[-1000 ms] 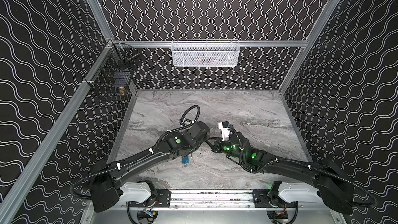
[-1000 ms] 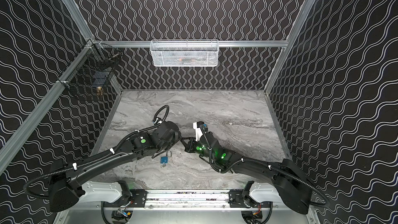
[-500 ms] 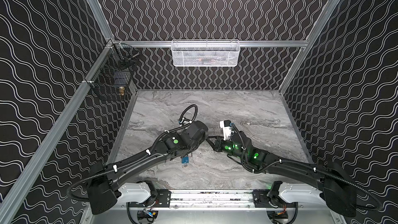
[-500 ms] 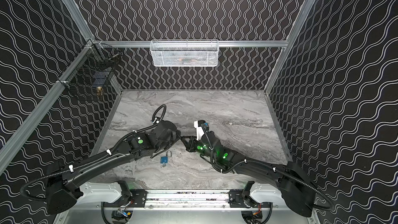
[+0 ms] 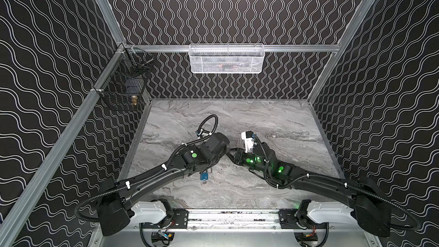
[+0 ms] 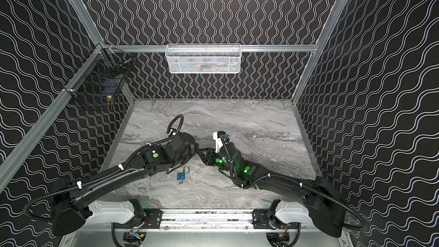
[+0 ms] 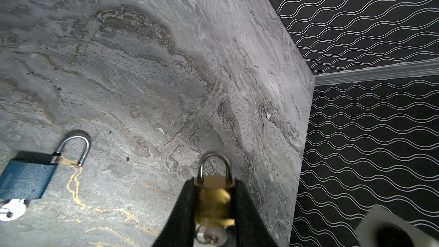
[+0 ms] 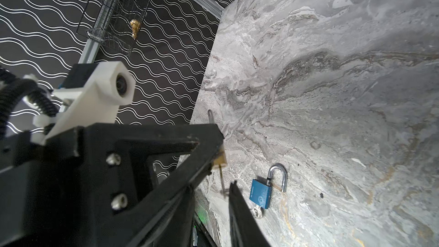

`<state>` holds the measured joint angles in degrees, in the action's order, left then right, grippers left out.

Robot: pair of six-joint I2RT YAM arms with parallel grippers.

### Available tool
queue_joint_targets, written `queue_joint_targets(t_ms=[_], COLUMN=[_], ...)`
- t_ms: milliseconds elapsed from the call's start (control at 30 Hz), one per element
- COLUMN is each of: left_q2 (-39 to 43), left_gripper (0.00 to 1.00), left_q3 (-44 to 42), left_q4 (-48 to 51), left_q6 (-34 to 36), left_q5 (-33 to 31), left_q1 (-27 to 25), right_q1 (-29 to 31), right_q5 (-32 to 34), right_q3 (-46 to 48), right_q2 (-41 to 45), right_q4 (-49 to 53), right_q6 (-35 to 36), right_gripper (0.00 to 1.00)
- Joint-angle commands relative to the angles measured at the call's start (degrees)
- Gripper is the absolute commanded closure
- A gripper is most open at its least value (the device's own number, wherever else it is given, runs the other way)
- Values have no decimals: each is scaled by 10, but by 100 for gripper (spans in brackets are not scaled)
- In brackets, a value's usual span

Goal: Unlock with the key

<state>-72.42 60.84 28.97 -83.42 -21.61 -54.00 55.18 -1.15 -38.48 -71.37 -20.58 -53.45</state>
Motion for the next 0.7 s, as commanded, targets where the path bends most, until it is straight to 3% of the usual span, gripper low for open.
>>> queue_joint_targets(t_ms=[0, 400, 667], left_q2=[-1, 5, 16], left_gripper=[100, 100, 100], left_q3=[3, 2, -7], left_q4=[-7, -20, -50], left_q6=[9, 9, 5], left_q5=[-12, -2, 25], left_q1=[0, 0, 0], right_q1=[1, -1, -5], right_q5=[8, 10, -5], right_q3=[-1, -11, 1], right_q2=[-1, -24, -26], right_q4=[-13, -27, -69], right_q6=[-17, -18, -27], right_gripper=[73, 83, 97])
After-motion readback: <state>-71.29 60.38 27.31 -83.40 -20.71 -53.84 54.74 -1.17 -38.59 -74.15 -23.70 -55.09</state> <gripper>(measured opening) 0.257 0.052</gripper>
